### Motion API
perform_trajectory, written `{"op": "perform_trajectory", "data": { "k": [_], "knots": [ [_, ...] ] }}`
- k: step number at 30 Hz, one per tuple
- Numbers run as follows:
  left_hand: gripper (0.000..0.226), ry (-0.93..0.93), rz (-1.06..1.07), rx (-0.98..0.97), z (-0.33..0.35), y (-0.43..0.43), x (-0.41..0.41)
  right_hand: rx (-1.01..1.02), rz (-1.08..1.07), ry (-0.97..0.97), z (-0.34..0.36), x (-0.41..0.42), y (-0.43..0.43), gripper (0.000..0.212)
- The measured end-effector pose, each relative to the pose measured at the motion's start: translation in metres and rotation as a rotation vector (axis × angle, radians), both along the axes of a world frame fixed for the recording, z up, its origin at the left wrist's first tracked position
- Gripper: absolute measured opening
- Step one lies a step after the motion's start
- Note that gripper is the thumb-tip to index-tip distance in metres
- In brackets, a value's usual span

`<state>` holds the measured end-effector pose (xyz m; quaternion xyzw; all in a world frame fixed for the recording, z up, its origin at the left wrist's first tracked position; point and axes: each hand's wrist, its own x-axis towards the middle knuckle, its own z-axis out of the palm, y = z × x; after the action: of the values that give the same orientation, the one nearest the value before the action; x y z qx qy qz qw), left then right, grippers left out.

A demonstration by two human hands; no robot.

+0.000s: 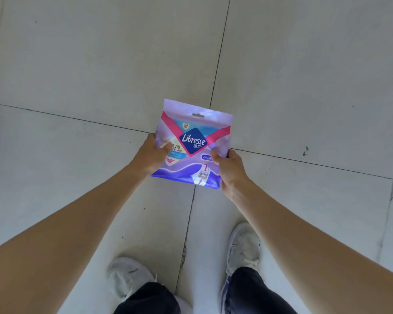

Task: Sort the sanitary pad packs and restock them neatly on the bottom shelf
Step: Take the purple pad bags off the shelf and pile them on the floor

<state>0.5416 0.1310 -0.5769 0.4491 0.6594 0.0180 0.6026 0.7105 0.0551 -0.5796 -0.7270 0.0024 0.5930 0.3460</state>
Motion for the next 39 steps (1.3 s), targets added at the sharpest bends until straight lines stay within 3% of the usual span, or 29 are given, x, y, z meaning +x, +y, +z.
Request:
{"op": "perform_trajectory", "data": {
  "k": [7, 12, 18, 21, 23, 27, 31, 35, 39],
  "knots": [
    [0.035, 0.083, 0.122, 0.029, -0.006, 0.030, -0.032, 0.048, -0.016, 0.036, -0.017, -0.038, 0.029, 0.028],
    [0.024, 0.066, 0.182, 0.045, 0.041, 0.032, -0.080, 0.075, 0.092, 0.058, 0.009, -0.079, 0.045, 0.023],
    [0.039, 0.174, 0.064, -0.026, 0.093, 0.034, -0.137, -0.026, 0.127, 0.079, 0.065, -0.133, 0.043, 0.028],
    [0.062, 0.144, -0.006, 0.015, 0.079, 0.053, -0.155, 0.002, 0.117, 0.006, 0.056, -0.151, 0.070, 0.023],
    [0.066, 0.110, 0.005, 0.026, 0.058, 0.060, -0.171, 0.002, 0.109, -0.029, 0.040, -0.164, 0.084, 0.017],
    [0.060, 0.094, 0.028, 0.017, 0.009, 0.075, -0.198, 0.014, 0.134, -0.063, 0.003, -0.184, 0.102, 0.009],
    [0.059, 0.105, 0.015, 0.040, -0.021, 0.083, -0.210, -0.001, 0.067, -0.069, -0.019, -0.201, 0.105, 0.017],
    [0.039, 0.150, 0.010, 0.069, -0.026, 0.087, -0.218, -0.002, 0.071, -0.043, -0.020, -0.212, 0.103, 0.019],
    [0.040, 0.150, -0.045, 0.044, -0.023, 0.094, -0.225, -0.044, 0.076, -0.033, -0.014, -0.218, 0.109, 0.026]
  ]
}}
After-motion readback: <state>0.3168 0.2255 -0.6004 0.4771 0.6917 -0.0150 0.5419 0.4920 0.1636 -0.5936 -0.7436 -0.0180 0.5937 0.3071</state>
